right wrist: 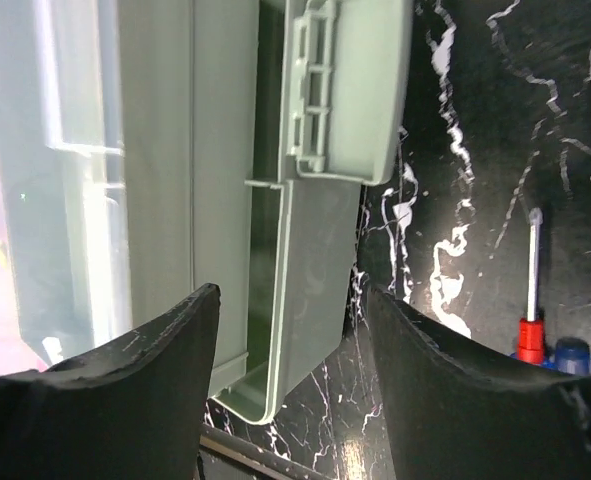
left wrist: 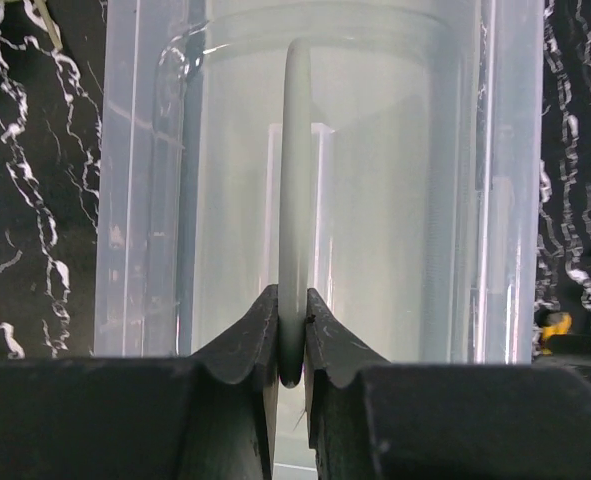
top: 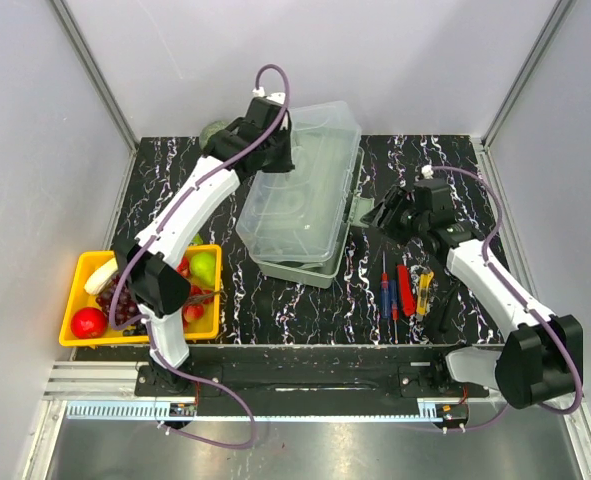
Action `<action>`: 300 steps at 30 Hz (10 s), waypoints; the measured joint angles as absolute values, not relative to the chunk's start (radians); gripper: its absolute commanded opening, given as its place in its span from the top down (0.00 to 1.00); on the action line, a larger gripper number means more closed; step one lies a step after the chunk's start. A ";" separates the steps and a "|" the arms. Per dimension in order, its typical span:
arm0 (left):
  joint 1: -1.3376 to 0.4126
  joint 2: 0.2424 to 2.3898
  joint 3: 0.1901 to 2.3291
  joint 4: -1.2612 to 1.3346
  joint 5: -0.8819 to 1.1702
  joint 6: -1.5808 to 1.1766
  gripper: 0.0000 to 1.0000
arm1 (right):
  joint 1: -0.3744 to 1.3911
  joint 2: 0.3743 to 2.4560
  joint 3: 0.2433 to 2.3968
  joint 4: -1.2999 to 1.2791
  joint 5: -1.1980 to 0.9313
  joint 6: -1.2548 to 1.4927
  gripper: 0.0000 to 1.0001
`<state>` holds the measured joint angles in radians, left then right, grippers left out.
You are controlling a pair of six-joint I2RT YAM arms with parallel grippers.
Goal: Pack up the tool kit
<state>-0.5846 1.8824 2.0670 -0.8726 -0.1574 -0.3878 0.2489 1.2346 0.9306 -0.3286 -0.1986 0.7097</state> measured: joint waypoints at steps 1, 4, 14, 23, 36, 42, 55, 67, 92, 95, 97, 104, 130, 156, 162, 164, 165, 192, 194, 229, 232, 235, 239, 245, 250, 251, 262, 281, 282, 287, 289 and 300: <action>-0.569 1.867 2.046 -0.864 -0.135 -0.404 1.00 | 0.266 1.242 0.931 -0.326 -0.199 0.707 0.35; -0.528 1.825 1.995 -0.836 -0.077 -0.447 1.00 | 0.316 1.277 0.931 -0.318 -0.200 0.707 0.35; -0.447 1.750 1.866 -0.744 0.075 -0.533 1.00 | 0.391 1.483 0.972 -0.300 -0.175 0.741 0.54; -0.331 1.704 1.786 -0.682 0.229 -0.566 1.00 | 0.423 1.563 1.052 -0.336 -0.107 0.783 0.89; -0.113 1.678 1.646 -0.519 0.509 -0.603 1.00 | 0.413 1.580 1.102 -0.402 0.034 0.754 0.97; -0.059 1.685 1.609 -0.521 0.541 -0.611 1.00 | 0.321 1.578 1.102 -0.408 0.031 0.699 0.97; -0.014 1.807 1.544 -0.302 0.738 -0.700 0.93 | 0.228 1.570 1.102 -0.424 0.006 0.644 0.97; 0.040 1.886 1.462 -0.095 0.842 -0.793 0.66 | 0.205 1.572 1.107 -0.427 -0.001 0.644 0.96; 0.077 1.949 1.359 -0.154 0.625 -0.611 0.59 | 0.176 1.576 1.107 -0.421 -0.012 0.644 0.93; 0.077 1.956 1.350 -0.169 0.605 -0.591 0.59 | 0.176 1.577 1.107 -0.420 -0.014 0.644 0.93; 0.077 1.956 1.348 -0.184 0.588 -0.577 0.60 | 0.175 1.578 1.107 -0.419 -0.017 0.644 0.93; 0.076 1.969 1.348 -0.229 0.515 -0.530 0.66 | 0.173 1.578 1.107 -0.418 -0.025 0.644 0.92; 0.059 1.973 1.593 -0.483 0.222 -0.426 0.61 | 0.167 1.573 1.161 -0.502 -0.010 0.656 0.68; 0.059 1.608 1.732 -0.617 0.258 -0.438 0.01 | 0.088 1.158 1.010 -0.756 0.040 0.601 0.30; 0.059 1.520 1.737 -0.618 0.367 -0.438 0.01 | 0.084 1.119 0.827 -0.795 -0.014 0.608 0.32; 0.059 1.507 1.744 -0.611 0.424 -0.439 0.01 | 0.084 1.122 0.773 -0.786 -0.047 0.612 0.32; 0.059 1.504 1.746 -0.604 0.453 -0.440 0.01 | 0.084 1.126 0.752 -0.782 -0.056 0.614 0.33; 0.033 1.493 1.748 -0.574 0.644 -0.443 0.01 | 0.084 1.463 0.772 -0.543 -0.038 0.614 0.44; 0.033 1.493 1.748 -0.574 0.644 -0.442 0.01 | 0.084 1.478 0.773 -0.536 -0.010 0.602 0.47; 0.024 1.493 1.748 -0.574 0.644 -0.441 0.01 | 0.128 1.458 0.842 -0.679 0.142 0.632 0.93; 0.020 1.493 1.747 -0.574 0.644 -0.441 0.01 | 0.128 1.391 0.898 -0.713 0.180 0.606 0.94; 0.017 1.493 1.747 -0.574 0.644 -0.441 0.01 | 0.128 1.313 0.961 -0.753 0.200 0.581 0.94; 0.016 1.493 1.747 -0.574 0.643 -0.441 0.01 | 0.128 1.230 1.069 -0.805 0.197 0.546 0.94; 0.012 1.493 1.745 -0.574 0.643 -0.442 0.01 | 0.130 1.212 1.229 -0.826 0.085 0.533 0.95; 0.009 1.493 1.744 -0.574 0.641 -0.449 0.01 | 0.199 1.324 1.365 -0.761 0.005 0.570 0.95; 0.006 1.490 1.740 -0.570 0.634 -0.455 0.01 | 0.222 1.361 1.398 -0.738 -0.002 0.581 0.95; -0.041 1.356 1.594 -0.548 0.542 -0.554 0.01 | 0.427 1.821 1.785 -0.555 0.006 0.705 0.93; -0.041 1.302 1.544 -0.559 0.506 -0.546 0.01 | 0.516 2.053 1.957 -0.690 0.098 0.788 0.49; -0.041 1.302 1.544 -0.559 0.507 -0.546 0.01 | 0.516 2.055 1.967 -0.698 0.099 0.790 0.47; -0.041 1.302 1.544 -0.559 0.507 -0.540 0.01 | 0.516 2.054 1.986 -0.707 0.104 0.790 0.42; -0.041 1.303 1.544 -0.559 0.507 -0.539 0.01 | 0.516 2.052 1.986 -0.714 0.105 0.786 0.41; -0.068 1.307 1.544 -0.560 0.535 -0.532 0.01 | 0.467 1.610 1.695 -0.768 0.228 0.698 0.25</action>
